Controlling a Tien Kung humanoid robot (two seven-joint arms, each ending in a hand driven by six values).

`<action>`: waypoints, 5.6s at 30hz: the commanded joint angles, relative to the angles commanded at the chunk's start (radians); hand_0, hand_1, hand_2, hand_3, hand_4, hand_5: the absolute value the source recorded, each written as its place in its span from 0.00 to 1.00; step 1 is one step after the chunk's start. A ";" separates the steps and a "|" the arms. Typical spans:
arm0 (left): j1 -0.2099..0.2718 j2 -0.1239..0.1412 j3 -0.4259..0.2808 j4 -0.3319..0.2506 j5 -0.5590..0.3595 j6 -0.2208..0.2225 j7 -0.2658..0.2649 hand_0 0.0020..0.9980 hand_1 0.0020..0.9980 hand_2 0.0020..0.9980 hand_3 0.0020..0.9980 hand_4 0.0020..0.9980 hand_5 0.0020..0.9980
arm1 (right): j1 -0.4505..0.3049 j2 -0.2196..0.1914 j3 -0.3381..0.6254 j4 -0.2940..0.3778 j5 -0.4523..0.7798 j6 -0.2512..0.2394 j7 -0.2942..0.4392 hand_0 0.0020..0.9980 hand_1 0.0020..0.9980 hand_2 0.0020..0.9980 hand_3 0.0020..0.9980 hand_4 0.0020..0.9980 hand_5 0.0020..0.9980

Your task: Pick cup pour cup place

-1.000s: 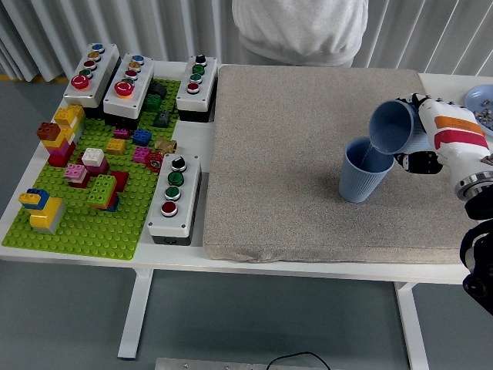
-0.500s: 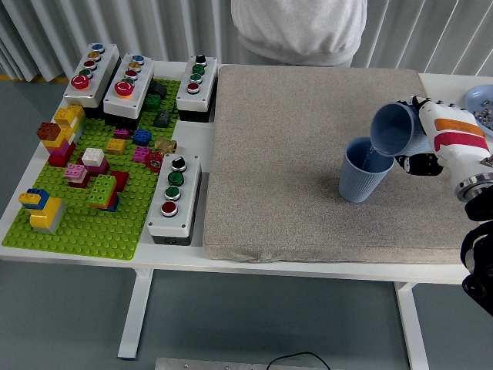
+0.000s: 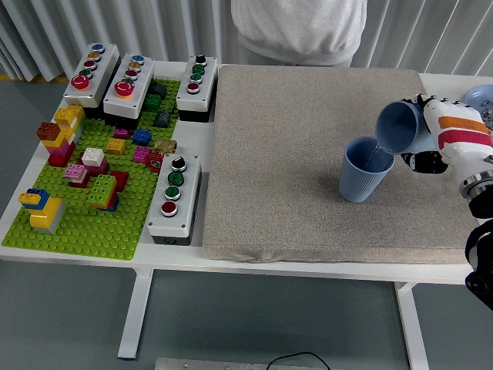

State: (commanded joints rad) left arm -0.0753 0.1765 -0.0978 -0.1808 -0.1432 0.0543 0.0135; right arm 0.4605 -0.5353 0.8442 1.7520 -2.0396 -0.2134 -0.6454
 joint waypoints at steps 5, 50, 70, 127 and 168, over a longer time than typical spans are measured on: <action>-0.001 0.000 -0.001 0.000 0.002 0.000 0.001 0.74 0.73 0.80 0.67 0.52 0.92 | 0.001 -0.003 0.001 -0.002 -0.003 0.001 0.000 0.80 0.67 0.57 0.68 0.72 0.15; 0.002 0.002 -0.002 0.000 0.001 0.000 0.000 0.74 0.73 0.80 0.67 0.52 0.92 | 0.041 -0.016 -0.044 -0.031 -0.033 0.022 0.000 0.80 0.68 0.57 0.67 0.71 0.13; -0.002 0.002 -0.001 0.000 0.000 0.000 0.000 0.74 0.73 0.80 0.67 0.52 0.92 | 0.067 -0.031 -0.052 -0.034 -0.052 0.039 0.000 0.81 0.68 0.57 0.67 0.71 0.12; 0.002 0.003 -0.008 0.001 0.007 0.001 0.003 0.74 0.73 0.80 0.67 0.52 0.93 | 0.091 -0.033 -0.098 -0.032 -0.131 0.048 0.000 0.84 0.69 0.57 0.66 0.68 0.02; 0.010 0.002 -0.014 0.000 0.012 0.002 0.006 0.74 0.73 0.80 0.67 0.52 0.92 | 0.073 -0.015 -0.031 -0.038 -0.121 -0.014 0.000 0.85 0.68 0.57 0.65 0.66 0.00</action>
State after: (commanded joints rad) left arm -0.0657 0.1785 -0.1117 -0.1806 -0.1316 0.0568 0.0192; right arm 0.5333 -0.5504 0.8132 1.7143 -2.1602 -0.2272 -0.6454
